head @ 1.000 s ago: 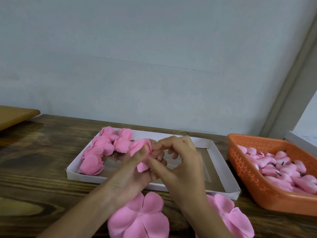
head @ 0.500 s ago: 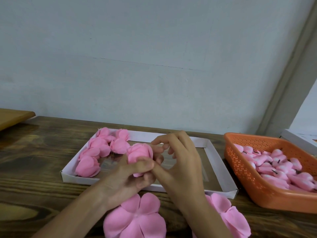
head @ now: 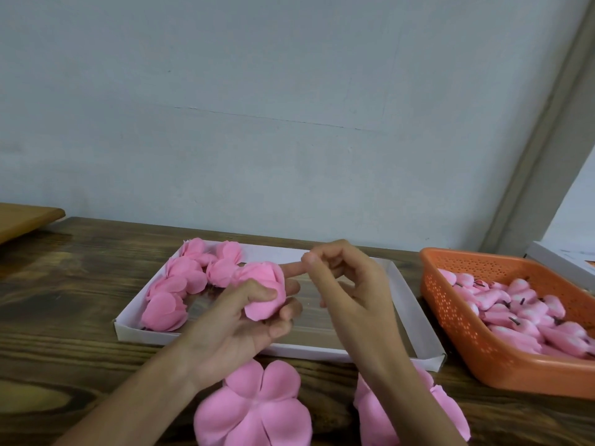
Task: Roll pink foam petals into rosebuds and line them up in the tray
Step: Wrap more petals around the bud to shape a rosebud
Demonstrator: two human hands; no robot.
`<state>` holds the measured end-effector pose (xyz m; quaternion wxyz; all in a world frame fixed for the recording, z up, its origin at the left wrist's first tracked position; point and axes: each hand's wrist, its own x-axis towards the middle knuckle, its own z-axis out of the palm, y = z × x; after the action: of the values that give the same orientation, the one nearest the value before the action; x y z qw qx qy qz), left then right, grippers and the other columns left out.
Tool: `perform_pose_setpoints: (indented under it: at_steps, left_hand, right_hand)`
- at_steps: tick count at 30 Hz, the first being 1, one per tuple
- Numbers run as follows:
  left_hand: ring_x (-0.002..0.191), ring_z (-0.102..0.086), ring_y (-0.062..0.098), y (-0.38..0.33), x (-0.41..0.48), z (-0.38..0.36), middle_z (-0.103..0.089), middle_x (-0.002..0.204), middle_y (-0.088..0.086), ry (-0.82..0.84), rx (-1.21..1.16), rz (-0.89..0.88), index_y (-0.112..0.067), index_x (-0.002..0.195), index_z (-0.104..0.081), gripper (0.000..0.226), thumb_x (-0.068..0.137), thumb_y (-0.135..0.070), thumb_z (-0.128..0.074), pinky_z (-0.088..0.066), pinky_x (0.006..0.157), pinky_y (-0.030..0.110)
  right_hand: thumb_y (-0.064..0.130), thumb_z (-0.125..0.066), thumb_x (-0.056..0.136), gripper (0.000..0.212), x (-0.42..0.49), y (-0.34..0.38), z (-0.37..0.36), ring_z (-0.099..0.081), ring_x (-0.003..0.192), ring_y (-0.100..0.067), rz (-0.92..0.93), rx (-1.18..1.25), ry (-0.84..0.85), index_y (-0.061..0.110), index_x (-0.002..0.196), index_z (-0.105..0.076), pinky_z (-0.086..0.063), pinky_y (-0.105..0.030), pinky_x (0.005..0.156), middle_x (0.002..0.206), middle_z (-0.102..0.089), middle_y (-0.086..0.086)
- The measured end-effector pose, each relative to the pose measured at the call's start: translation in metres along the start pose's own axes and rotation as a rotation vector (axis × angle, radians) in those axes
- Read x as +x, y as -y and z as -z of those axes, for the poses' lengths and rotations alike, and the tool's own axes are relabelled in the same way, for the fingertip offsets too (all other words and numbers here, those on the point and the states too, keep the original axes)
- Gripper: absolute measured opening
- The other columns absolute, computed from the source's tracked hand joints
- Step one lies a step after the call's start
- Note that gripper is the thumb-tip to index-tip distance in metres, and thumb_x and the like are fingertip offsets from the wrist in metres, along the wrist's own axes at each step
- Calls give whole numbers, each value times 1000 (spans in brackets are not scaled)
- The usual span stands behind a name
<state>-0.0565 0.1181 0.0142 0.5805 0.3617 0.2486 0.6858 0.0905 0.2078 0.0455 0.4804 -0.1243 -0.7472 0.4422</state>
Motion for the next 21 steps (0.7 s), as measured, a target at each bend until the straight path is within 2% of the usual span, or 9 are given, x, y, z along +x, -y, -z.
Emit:
perform_pose_setpoints:
  at_steps: [4,7,10,11,13,14,16,18,21]
  left_hand:
    - [73,-46,14,0,0,-6,-58,93,6,3,4,-28,-7,114,-75,36,83,-7,-56,-37,64,27]
    - [70,-50,14,2,2,-8,-64,93,9,-47,-82,-38,-7,109,-78,38,78,-4,-57,-41,63,26]
    - [100,-57,25,4,3,-6,-65,117,23,-106,-182,-43,-3,109,-75,40,69,-5,-67,-51,93,34]
    - [108,-57,28,4,2,-6,-64,123,25,-107,-196,-40,-3,110,-73,41,70,-5,-67,-54,97,37]
    - [111,-60,32,4,1,-7,-63,126,27,-96,-194,-25,-1,120,-68,48,72,-6,-66,-58,93,40]
    - [115,-57,33,4,1,-6,-61,128,27,-95,-176,-17,0,128,-62,55,73,-6,-66,-56,97,40]
    - [120,-41,37,5,1,-6,-54,129,28,-111,-125,-23,0,131,-56,59,74,-6,-67,-40,105,40]
    - [113,-30,35,5,1,-6,-46,125,24,-118,-79,-44,-1,121,-60,50,72,-6,-72,-27,94,40]
    - [86,-43,27,6,-1,-4,-54,106,20,-133,15,-60,-2,113,-66,56,64,-12,-91,-27,75,33]
  right_hand:
    - [12,-81,88,16,0,0,4,-61,69,-15,54,-71,50,26,87,-74,-48,-29,57,78,-64,0]
    - [23,-85,81,11,1,0,5,-61,70,-18,52,-171,128,30,81,-77,-48,-23,59,82,-68,9]
    - [28,-87,78,12,0,-2,4,-62,69,-20,57,-277,143,34,83,-78,-50,-24,60,84,-70,11]
    - [29,-88,78,12,0,-2,3,-62,69,-20,48,-285,149,35,83,-79,-50,-26,60,84,-71,11]
    - [31,-87,78,12,-1,-2,1,-62,69,-19,26,-278,167,37,84,-79,-51,-28,60,83,-71,11]
    - [31,-87,78,12,-1,-2,1,-62,67,-18,13,-263,172,37,84,-79,-51,-28,59,82,-71,11]
    - [27,-88,78,12,0,-4,1,-59,64,-14,-29,-206,174,36,82,-80,-48,-25,59,82,-71,9]
    - [23,-88,79,11,1,-5,2,-54,63,-14,-68,-148,180,31,78,-80,-45,-23,59,82,-70,8]
    - [16,-86,80,12,0,-6,0,-54,66,-24,-97,-93,183,26,75,-79,-47,-27,59,80,-70,5]
